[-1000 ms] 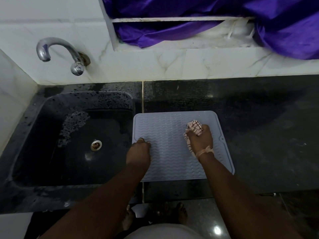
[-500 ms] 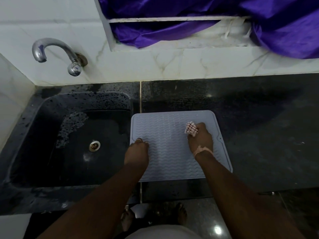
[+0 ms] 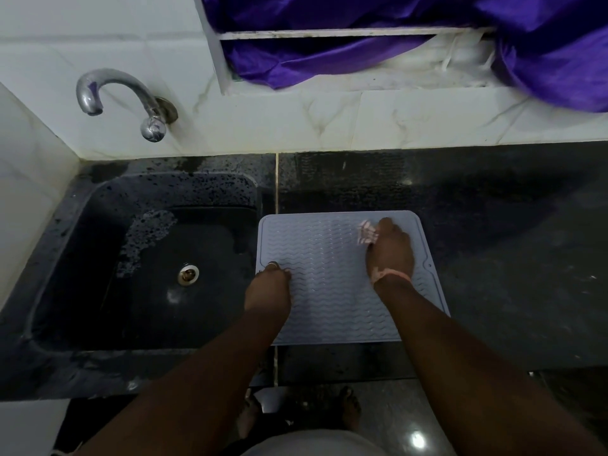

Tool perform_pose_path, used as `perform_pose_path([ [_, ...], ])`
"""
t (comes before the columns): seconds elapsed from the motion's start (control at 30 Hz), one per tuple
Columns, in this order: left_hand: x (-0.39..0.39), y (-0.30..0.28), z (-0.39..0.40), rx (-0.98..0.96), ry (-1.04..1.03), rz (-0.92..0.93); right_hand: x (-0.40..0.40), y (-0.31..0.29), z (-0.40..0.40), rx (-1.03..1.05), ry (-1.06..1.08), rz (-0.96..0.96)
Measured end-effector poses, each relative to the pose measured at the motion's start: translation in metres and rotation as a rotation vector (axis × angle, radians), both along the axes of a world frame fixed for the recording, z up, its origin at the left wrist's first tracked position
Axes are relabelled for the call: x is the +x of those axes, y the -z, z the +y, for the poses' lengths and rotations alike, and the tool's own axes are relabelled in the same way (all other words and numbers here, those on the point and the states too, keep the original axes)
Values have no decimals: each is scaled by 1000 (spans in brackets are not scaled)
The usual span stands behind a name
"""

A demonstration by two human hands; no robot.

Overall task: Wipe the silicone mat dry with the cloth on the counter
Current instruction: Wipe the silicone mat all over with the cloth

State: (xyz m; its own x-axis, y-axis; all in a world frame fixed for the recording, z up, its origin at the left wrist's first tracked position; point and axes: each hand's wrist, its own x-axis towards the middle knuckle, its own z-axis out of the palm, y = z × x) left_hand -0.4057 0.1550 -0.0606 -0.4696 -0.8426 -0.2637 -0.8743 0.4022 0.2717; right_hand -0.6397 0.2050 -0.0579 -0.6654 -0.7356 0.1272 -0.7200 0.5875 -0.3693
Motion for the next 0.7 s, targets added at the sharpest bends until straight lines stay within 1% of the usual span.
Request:
perform_pose_path([
  [0.07, 0, 0, 0, -7, 7, -9, -15, -10, 5, -104, 94, 28],
  [0.13, -1, 0, -1, -11, 12, -17, -23, -17, 9, -210, 133, 18],
  [0.23, -3, -1, -2, -11, 18, -17, -22, -16, 13, -295, 130, -115],
  [0.33, -4, -2, -2, -10, 16, -18, -12, -4, 13, -246, 56, -286],
  [0.43, -5, -3, -1, -14, 11, -26, 4, 7, 14, -181, -124, -395],
  [0.53, -5, -4, 1, -27, 11, -29, 14, 19, 14, -70, -287, -356],
  [0.6, -5, -5, 2, -35, 17, -38, 15, 22, 13, -22, -294, -305],
  [0.7, -6, -6, 4, -41, 10, -63, 12, 22, 8, 2, -252, -314],
])
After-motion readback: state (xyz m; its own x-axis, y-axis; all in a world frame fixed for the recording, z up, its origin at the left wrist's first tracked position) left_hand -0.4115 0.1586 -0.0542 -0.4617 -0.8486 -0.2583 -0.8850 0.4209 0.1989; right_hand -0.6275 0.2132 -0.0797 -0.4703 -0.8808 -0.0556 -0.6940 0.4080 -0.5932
